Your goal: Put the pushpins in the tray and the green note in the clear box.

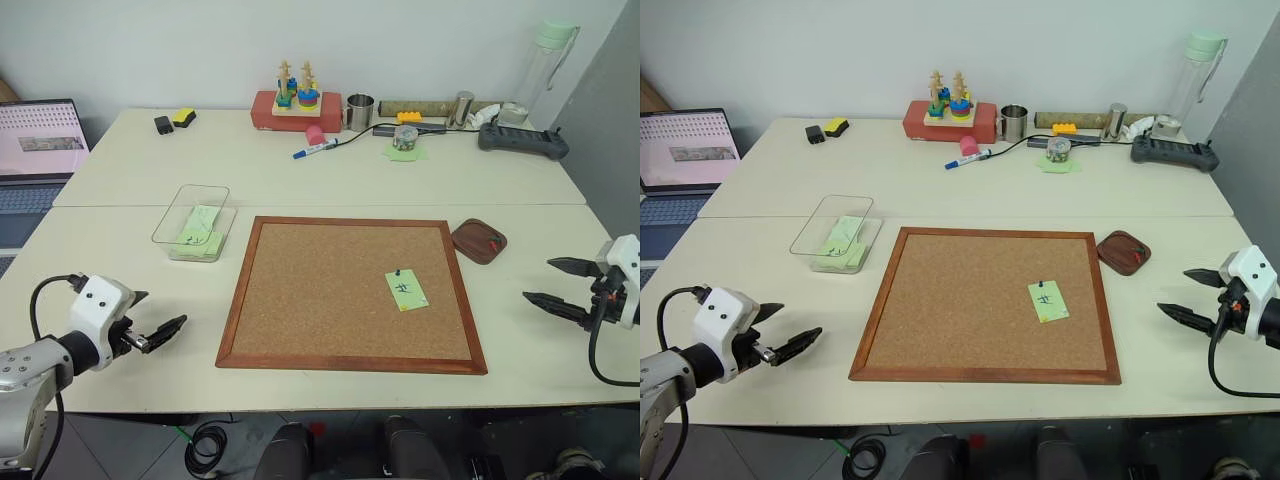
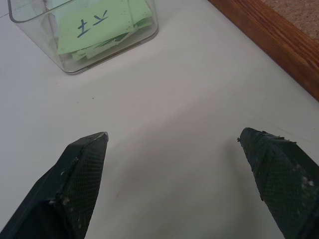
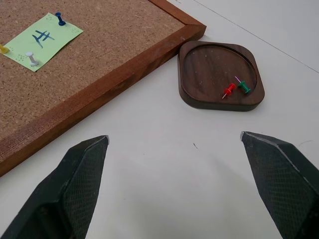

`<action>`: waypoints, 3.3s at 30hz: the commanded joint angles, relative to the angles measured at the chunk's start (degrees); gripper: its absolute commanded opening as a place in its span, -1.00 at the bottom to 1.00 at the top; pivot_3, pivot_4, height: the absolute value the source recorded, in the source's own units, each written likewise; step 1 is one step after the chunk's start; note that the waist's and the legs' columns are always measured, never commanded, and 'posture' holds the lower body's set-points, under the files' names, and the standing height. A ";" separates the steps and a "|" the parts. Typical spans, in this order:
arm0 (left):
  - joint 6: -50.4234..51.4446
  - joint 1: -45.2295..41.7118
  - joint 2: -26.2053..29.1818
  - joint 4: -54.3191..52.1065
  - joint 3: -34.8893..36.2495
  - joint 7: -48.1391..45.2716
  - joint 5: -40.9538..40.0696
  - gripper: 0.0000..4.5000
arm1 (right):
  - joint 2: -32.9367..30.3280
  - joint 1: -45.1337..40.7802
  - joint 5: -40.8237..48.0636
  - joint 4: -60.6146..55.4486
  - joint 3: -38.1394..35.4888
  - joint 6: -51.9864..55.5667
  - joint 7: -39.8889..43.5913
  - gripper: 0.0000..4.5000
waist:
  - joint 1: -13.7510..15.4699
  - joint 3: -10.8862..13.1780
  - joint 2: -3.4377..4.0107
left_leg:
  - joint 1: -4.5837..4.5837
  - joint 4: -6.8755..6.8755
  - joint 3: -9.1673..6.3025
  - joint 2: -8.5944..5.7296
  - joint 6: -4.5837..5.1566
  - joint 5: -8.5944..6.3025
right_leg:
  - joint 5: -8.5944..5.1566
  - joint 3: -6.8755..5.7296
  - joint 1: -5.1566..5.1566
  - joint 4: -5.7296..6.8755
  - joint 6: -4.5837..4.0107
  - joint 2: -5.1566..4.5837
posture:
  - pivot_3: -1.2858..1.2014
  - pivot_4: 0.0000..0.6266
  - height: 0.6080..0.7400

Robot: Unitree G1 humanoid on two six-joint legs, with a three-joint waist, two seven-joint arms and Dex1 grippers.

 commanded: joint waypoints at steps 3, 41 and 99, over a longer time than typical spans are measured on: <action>0.82 -0.12 1.54 -3.31 3.41 -3.05 -3.09 0.99 | -0.33 -0.65 -0.01 -0.73 -1.20 -0.89 0.41 0.98 | 0.00 0.00 0.00 | 0.00 0.00 0.00 0.00 0.00 0.00 | 0.03 -0.01 0.00 0.00 -0.05 0.00 | 0.03 -0.52 1.00; 7.75 -9.83 2.16 -15.76 -8.30 -7.90 -6.13 0.44 | 2.08 0.62 1.36 -15.38 0.41 2.74 -0.16 1.00 | 0.02 0.00 0.00 | 0.00 0.12 0.03 -0.03 0.00 0.00 | 0.14 0.01 0.04 0.05 -0.07 0.06 | 0.03 -0.52 1.00; -12.67 -25.69 -20.74 6.90 -38.90 -7.00 12.16 -1.00 | 24.90 -32.44 -14.35 10.52 29.74 0.49 -0.06 -0.90 | -0.17 -0.05 0.02 | 0.02 0.31 -0.03 -0.11 0.02 0.01 | 0.28 0.02 0.03 0.23 -0.06 0.11 | 0.03 -0.52 1.00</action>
